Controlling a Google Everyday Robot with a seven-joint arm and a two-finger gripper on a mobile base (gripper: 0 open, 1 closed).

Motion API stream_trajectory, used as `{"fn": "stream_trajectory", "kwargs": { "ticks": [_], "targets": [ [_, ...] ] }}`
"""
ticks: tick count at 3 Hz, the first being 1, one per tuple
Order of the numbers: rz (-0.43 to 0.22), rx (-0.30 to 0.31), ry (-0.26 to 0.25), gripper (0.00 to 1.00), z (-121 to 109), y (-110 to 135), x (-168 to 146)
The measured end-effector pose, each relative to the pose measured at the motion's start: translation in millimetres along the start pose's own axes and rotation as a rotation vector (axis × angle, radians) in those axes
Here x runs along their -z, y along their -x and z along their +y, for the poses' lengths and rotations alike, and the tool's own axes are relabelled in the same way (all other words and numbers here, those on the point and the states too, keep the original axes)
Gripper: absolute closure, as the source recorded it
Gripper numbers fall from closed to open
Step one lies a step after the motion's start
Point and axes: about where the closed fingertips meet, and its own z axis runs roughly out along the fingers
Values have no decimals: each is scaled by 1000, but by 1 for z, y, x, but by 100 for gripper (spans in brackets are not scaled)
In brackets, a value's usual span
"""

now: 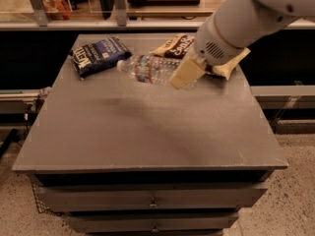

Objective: Move water bottle near blue chip bag

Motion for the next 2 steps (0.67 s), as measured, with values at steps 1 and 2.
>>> {"fn": "stream_trajectory", "kwargs": {
  "ticks": [1, 2],
  "targets": [
    [-5, -5, -16, 100, -6, 1, 11],
    [-46, -41, -56, 100, -27, 5, 2]
  ]
}}
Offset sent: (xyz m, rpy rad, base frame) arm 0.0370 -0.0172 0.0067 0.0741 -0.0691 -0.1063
